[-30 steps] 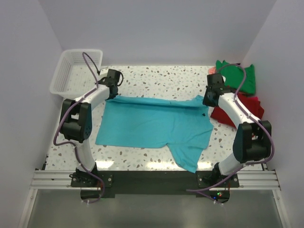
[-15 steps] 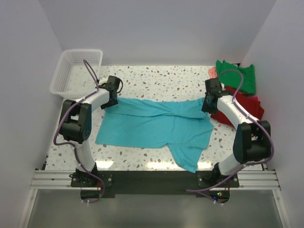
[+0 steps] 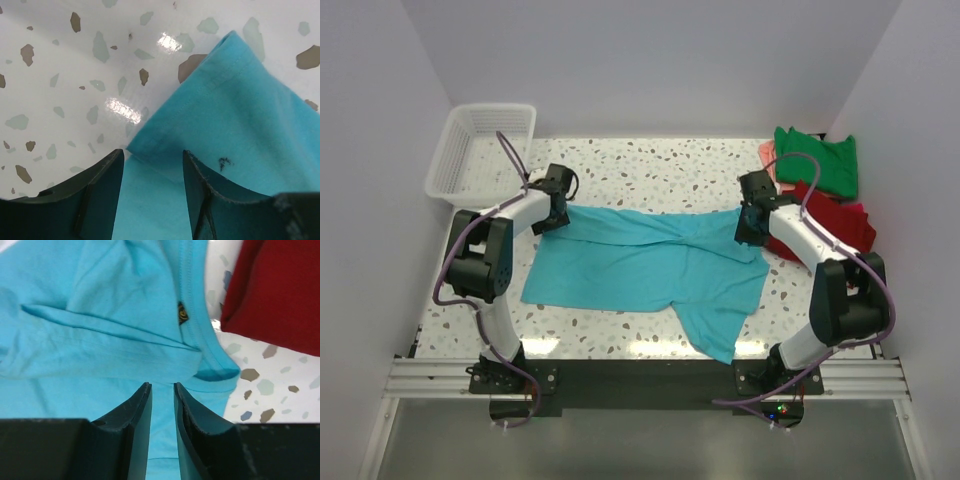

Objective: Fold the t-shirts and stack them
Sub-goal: Fold the tshirt

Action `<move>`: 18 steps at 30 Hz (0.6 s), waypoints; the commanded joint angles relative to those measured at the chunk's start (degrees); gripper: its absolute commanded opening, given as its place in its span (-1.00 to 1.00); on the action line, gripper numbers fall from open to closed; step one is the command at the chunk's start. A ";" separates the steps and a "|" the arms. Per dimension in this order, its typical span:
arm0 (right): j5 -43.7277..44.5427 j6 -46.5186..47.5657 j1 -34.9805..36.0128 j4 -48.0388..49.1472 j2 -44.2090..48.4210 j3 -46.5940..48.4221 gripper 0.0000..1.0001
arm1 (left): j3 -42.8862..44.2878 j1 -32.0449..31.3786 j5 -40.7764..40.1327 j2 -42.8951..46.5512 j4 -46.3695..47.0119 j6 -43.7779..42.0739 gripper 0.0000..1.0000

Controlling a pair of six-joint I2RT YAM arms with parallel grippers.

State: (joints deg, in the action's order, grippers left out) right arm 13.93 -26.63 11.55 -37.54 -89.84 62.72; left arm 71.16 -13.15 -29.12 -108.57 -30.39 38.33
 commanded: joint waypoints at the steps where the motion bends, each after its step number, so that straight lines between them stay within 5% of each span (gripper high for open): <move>1: -5.32 -0.44 2.77 6.95 -1.03 4.68 -0.48 | 4.08 0.05 1.70 2.84 3.94 -1.06 0.11; 18: -4.79 3.60 7.43 7.83 -20.81 21.12 -0.22 | 4.08 0.05 8.03 2.14 6.31 -4.14 0.13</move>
State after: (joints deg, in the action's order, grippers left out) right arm 8.12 -24.53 19.11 -30.22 -110.00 79.11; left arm 74.22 -13.17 -21.82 -108.51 -26.13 35.86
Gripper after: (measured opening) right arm 0.390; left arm 0.564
